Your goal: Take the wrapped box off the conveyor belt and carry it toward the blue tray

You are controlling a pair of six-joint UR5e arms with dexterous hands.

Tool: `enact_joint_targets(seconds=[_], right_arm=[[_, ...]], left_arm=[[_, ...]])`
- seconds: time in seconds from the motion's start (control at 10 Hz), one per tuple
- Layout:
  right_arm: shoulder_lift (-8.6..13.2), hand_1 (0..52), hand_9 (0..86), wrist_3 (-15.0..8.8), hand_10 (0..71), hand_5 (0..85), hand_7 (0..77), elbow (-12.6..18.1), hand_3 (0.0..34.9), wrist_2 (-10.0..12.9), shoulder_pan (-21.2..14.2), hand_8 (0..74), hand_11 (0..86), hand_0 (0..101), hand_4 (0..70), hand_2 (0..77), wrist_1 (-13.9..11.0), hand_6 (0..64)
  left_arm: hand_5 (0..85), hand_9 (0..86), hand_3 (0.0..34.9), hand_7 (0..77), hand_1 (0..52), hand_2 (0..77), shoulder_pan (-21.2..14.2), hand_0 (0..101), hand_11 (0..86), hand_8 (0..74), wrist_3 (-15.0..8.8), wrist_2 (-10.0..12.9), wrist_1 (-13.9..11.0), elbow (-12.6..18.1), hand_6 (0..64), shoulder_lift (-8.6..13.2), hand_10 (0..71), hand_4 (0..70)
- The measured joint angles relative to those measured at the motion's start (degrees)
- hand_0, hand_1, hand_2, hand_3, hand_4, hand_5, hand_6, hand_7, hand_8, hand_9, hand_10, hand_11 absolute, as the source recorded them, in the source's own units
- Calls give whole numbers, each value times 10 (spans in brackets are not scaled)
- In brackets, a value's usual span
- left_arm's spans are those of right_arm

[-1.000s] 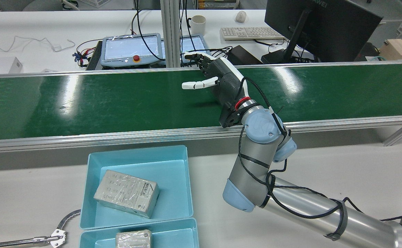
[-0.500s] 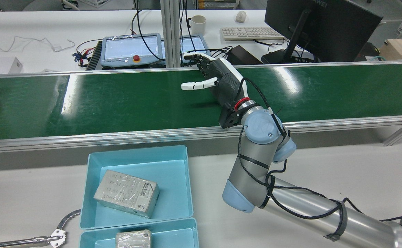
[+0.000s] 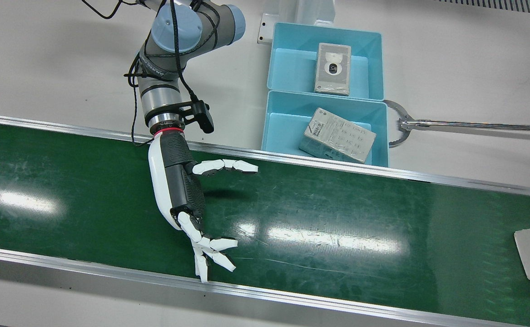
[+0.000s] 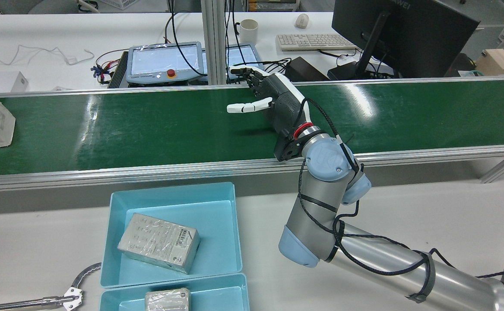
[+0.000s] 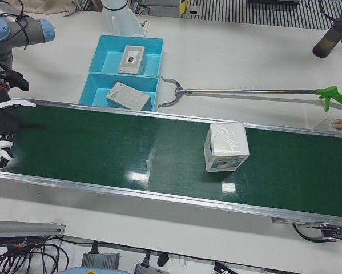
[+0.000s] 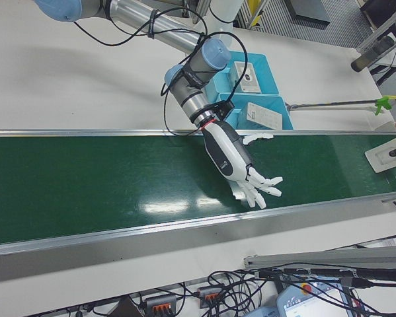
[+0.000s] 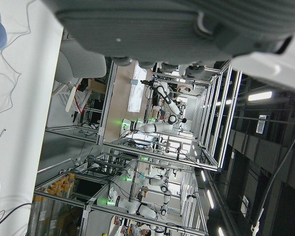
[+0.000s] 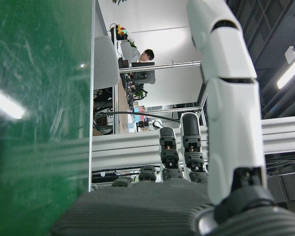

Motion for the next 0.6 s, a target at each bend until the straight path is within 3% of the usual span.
enact_joint_targets(seconds=[0.6], right_arm=[[-2,185,44,1,0,316,98,14,0,-17,36,16,11,512,175,147,-8,82]], left_arm=[[11,0,0,5,0,5,0,0,5,5,0,0,0,0,5,0,5,0]])
